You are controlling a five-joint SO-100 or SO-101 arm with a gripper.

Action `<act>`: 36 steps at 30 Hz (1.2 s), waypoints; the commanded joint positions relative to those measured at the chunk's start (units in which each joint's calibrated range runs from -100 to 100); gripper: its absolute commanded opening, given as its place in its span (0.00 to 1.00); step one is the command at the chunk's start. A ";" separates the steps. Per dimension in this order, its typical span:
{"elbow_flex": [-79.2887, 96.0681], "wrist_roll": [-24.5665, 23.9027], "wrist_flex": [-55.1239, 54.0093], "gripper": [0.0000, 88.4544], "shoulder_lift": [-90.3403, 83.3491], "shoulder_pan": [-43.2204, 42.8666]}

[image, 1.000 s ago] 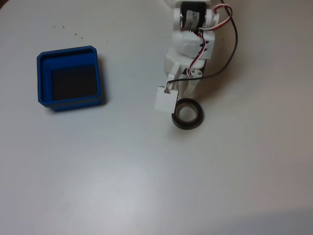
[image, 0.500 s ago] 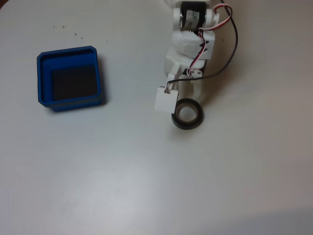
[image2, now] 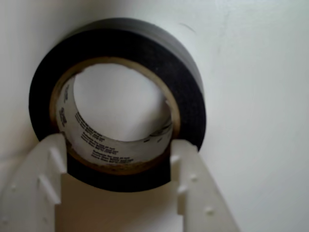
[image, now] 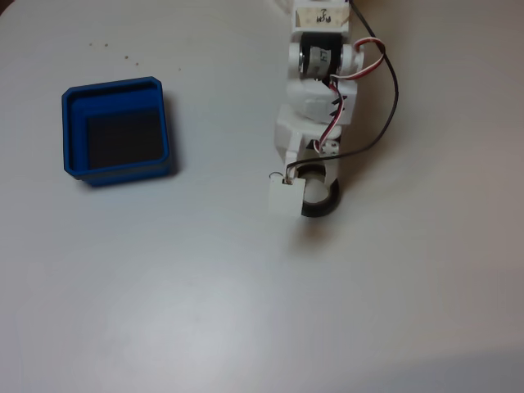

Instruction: Pick the black tape roll and drop it in the blue box

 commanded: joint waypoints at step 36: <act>-5.59 4.71 -0.93 0.23 2.44 3.46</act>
